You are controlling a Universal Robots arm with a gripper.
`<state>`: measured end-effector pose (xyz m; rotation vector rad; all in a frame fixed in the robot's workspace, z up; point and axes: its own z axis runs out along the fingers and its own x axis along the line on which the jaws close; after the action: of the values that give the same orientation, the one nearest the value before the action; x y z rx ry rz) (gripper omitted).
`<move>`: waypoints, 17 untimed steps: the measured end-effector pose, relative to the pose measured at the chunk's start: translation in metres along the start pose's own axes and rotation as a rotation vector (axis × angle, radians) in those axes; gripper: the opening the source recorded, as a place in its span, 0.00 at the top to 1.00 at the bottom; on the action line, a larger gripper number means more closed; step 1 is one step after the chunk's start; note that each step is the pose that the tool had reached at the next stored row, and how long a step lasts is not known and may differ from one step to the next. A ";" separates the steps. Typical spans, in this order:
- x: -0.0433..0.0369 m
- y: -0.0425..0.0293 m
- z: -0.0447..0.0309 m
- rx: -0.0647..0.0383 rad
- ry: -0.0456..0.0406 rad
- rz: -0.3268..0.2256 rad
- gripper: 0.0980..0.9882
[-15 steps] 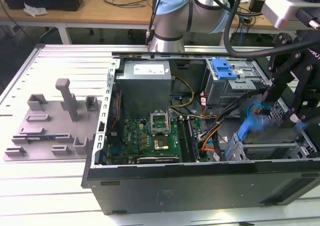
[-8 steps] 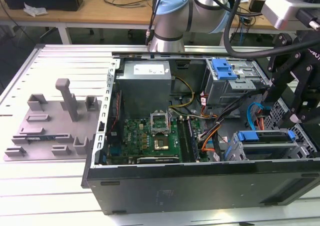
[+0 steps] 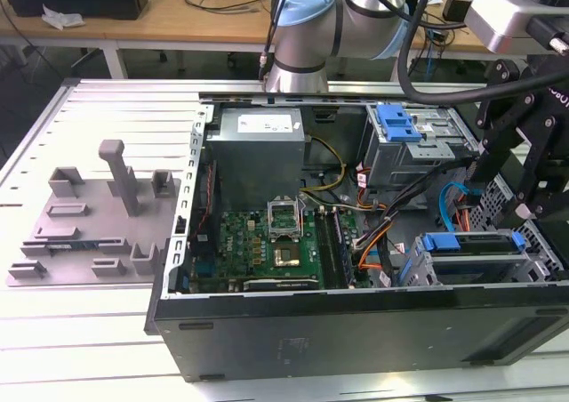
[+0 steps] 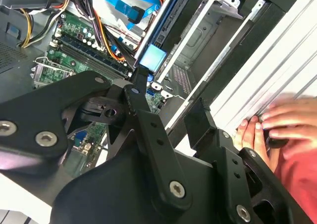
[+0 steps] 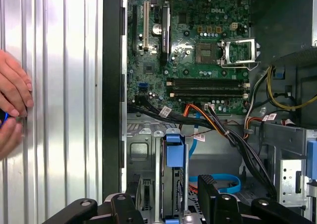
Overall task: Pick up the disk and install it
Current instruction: 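Insert the first disk wire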
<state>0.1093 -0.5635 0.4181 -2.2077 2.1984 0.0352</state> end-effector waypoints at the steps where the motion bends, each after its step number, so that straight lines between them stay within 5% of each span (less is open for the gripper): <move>1: 0.0000 0.0000 0.0000 0.000 0.0000 0.000 0.46; 12: -0.0012 0.0000 0.0001 0.000 0.0020 0.000 0.46; 15: -0.0307 -0.0001 0.0012 0.000 0.0503 0.000 0.46; 17: -0.0446 -0.0004 0.0018 0.000 0.0691 0.000 0.46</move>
<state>0.1094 -0.5189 0.4177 -2.2425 2.2328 -0.0414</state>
